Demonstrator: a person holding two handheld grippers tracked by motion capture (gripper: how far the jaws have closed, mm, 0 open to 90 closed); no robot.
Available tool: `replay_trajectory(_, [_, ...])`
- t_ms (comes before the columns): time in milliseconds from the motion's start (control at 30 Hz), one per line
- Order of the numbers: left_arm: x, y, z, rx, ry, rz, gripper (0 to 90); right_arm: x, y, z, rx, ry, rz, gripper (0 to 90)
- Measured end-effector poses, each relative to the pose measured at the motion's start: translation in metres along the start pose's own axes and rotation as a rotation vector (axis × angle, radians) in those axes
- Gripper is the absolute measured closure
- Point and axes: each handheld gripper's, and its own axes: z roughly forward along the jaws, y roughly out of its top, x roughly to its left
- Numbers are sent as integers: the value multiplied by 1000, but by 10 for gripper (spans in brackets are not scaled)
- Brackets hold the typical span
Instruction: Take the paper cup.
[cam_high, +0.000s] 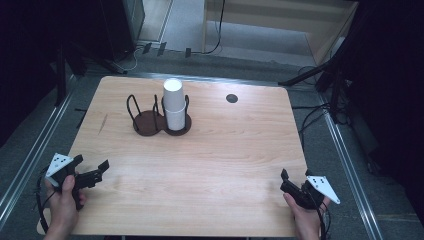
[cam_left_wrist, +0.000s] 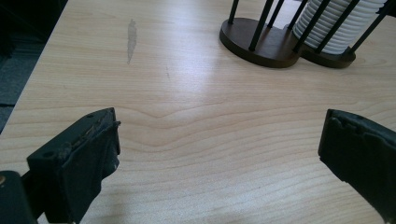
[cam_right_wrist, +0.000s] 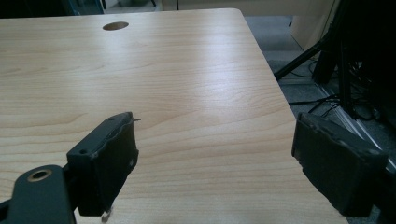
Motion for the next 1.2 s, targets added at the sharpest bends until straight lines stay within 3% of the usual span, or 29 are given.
replay_trajectory(200, [2,0,-1,-5,-12,-16,0,6,3,0,4,15,16,138])
replay_trajectory(333, [5,-1,-2,-13,-40,-31,0,18,10,1,-7,10,-14,145])
replay_trajectory(433, [5,-1,-2,-10,-36,-37,0,27,16,5,19,8,-30,148])
replay_trajectory(633, [4,-1,-2,-7,-32,-32,0,43,33,10,34,46,-53,152])
replay_trajectory(800, [7,1,2,20,-15,-67,0,59,47,16,19,86,-62,155])
replay_trajectory(900, [7,2,3,23,0,-68,0,72,53,21,13,113,-71,154])
replay_trajectory(1033, [7,2,3,16,16,-71,0,89,60,28,7,145,-81,154])
replay_trajectory(1133, [11,2,2,-5,32,-117,0,102,64,34,9,162,-99,155])
replay_trajectory(1200, [10,2,2,-11,44,-116,0,109,68,38,8,170,-107,155])
